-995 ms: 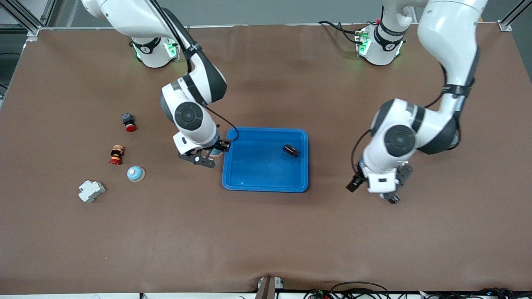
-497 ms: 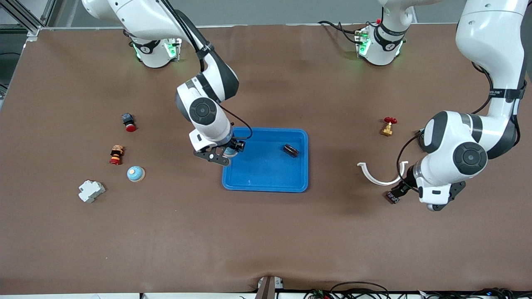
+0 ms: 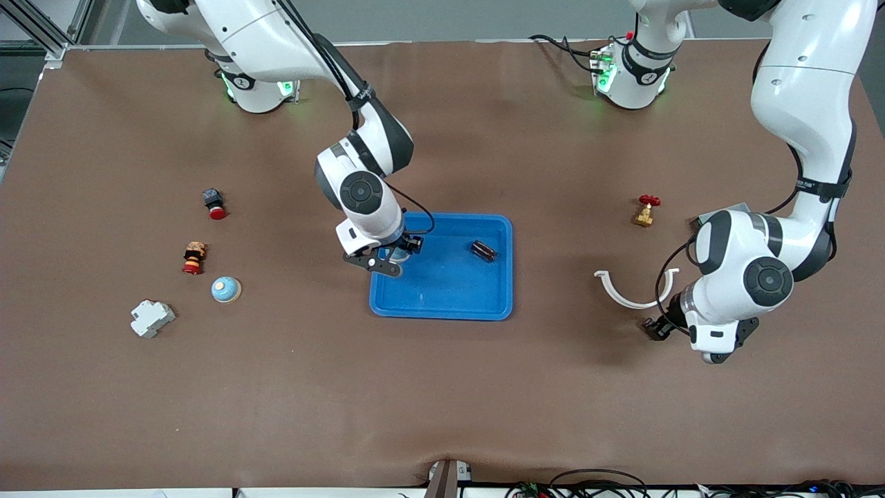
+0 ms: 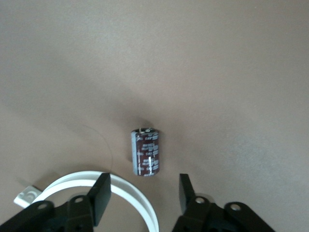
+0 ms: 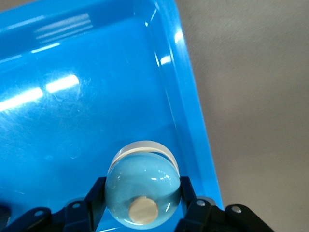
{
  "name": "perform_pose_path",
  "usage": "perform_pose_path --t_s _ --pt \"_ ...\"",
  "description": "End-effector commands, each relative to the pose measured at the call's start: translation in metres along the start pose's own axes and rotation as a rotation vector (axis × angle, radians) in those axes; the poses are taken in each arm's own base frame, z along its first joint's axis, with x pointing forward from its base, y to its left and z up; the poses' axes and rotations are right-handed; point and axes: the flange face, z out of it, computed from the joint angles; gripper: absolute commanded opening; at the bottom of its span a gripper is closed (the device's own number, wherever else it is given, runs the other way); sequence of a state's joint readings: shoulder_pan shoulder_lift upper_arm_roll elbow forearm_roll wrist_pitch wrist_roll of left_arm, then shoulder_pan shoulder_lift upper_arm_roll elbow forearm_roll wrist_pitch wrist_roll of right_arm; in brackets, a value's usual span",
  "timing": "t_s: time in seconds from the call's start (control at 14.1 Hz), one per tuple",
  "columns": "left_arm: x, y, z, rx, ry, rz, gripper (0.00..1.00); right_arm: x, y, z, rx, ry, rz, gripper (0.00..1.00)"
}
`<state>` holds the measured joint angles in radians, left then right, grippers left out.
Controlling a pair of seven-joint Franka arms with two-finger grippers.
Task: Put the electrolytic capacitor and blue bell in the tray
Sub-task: 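Carry the blue bell into the tray with the right gripper while the left withdraws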
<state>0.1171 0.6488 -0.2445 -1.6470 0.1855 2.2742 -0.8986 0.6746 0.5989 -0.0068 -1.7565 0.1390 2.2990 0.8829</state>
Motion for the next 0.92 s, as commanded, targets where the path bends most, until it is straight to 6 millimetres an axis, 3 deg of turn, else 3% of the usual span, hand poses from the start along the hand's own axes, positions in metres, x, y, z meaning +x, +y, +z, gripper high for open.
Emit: perform_pose_path --t_s 0.0,0.28,0.85 --pt "0.002 0.005 0.006 -0.032 0.014 0.013 0.6 -0.002 -0.011 0.009 0.005 -0.013 -0.001 0.11" --pt "0.003 0.006 0.024 -0.042 0.023 0.022 0.6 -0.007 -0.018 0.02 0.001 -0.018 -0.013 0.11" --pt "0.008 -0.002 0.047 -0.026 0.021 0.024 0.62 -0.009 -0.021 0.022 0.013 -0.016 -0.014 0.13"
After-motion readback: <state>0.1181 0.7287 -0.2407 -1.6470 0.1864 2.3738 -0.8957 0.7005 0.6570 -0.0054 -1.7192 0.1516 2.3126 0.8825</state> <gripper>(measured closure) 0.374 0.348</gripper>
